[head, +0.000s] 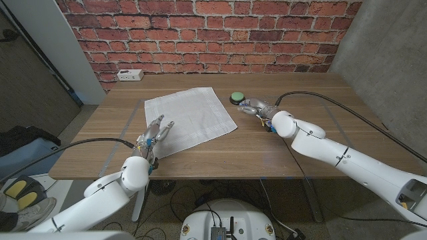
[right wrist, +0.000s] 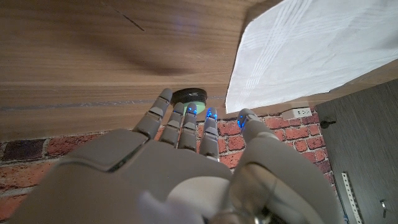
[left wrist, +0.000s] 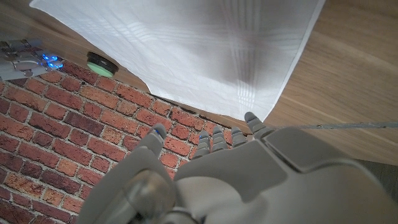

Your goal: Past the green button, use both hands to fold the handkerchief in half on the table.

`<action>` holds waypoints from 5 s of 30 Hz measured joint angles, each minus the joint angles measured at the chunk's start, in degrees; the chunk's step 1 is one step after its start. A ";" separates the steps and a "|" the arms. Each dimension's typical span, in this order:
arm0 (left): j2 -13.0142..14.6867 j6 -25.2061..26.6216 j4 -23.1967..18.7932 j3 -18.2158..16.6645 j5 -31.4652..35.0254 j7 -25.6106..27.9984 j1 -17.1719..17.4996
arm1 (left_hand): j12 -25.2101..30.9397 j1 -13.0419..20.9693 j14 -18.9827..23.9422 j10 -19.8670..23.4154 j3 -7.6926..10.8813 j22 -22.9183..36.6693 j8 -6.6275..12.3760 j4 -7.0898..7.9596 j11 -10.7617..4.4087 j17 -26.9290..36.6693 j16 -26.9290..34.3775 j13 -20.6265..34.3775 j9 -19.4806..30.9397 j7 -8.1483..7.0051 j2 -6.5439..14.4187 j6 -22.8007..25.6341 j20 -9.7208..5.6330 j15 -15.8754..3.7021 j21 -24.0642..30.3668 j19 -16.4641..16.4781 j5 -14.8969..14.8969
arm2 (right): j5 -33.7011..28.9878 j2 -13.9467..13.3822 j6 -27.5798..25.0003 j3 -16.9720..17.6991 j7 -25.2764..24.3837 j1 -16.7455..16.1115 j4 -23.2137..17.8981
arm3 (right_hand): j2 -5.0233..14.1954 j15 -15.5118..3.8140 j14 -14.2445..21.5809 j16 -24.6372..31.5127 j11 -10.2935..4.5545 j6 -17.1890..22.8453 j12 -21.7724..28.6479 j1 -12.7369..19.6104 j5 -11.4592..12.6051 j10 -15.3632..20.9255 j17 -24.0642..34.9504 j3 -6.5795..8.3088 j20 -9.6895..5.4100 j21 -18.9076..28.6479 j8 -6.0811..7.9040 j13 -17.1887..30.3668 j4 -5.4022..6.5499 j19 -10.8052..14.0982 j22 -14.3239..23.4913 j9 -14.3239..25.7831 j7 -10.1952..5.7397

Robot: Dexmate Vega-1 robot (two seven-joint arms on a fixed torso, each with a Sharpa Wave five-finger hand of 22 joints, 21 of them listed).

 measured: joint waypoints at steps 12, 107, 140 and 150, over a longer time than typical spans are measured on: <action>0.56 5.10 -1.98 0.78 1.44 0.43 0.14 | 0.23 1.92 -0.09 1.57 0.87 -0.16 0.15 -0.91 -1.56 0.00 0.00 0.00 0.00 -1.44 -0.41 1.45 2.53 0.55 -1.18 -1.54 -0.21 | -6.50 0.26 -0.64 -1.96 0.62 -0.15 -0.64 | -0.50 -1.82 2.50 0.45 -1.53 3.60 0.00 4.52 0.00 2.56 -0.52 2.44 -0.78 0.00 0.15 -0.13 -2.44 2.22 0.00 0.00 -0.93; 8.65 43.37 -14.86 16.44 2.95 2.46 -9.19 | -0.23 14.61 -0.83 1.21 4.11 -0.14 0.88 -9.66 -3.07 0.01 -0.28 0.00 0.00 -2.25 -0.58 8.19 3.02 1.23 -4.13 -1.63 -0.66 | -37.52 6.85 -1.76 -10.13 18.12 1.60 4.44 | -3.27 -3.13 -0.76 -3.00 -8.59 16.86 -1.44 31.66 0.24 1.91 -1.15 2.15 -4.61 -1.32 2.92 -0.11 -6.89 3.16 0.00 -0.01 -5.34; 10.64 48.98 -15.36 24.70 11.32 -3.10 -16.02 | -0.22 16.98 -0.94 0.89 -0.89 -0.14 0.93 -10.52 -3.39 0.13 -0.28 0.00 0.29 -3.06 -10.83 11.06 3.94 2.98 -5.18 -0.70 0.95 | -34.82 10.79 3.84 -7.13 -3.82 -2.15 12.25 | -3.61 -3.26 11.44 1.65 -10.28 39.93 0.01 38.74 0.23 16.43 -0.08 -4.70 -4.67 0.54 9.03 0.03 -6.37 9.81 0.29 1.31 0.80; 4.92 49.60 -9.18 29.15 26.56 -16.73 -16.31 | -0.22 19.43 -0.94 0.67 -1.37 -0.43 1.99 -10.50 -3.63 0.13 -0.28 0.00 0.29 -4.49 -13.26 13.93 4.43 3.59 -5.41 0.05 2.19 | -33.55 12.11 3.95 -6.23 -12.61 -2.57 13.13 | -3.61 -3.26 12.05 1.89 -10.43 40.36 0.00 38.73 0.23 17.39 0.18 -5.18 -4.64 0.53 9.02 0.02 -6.36 10.45 0.29 1.35 0.62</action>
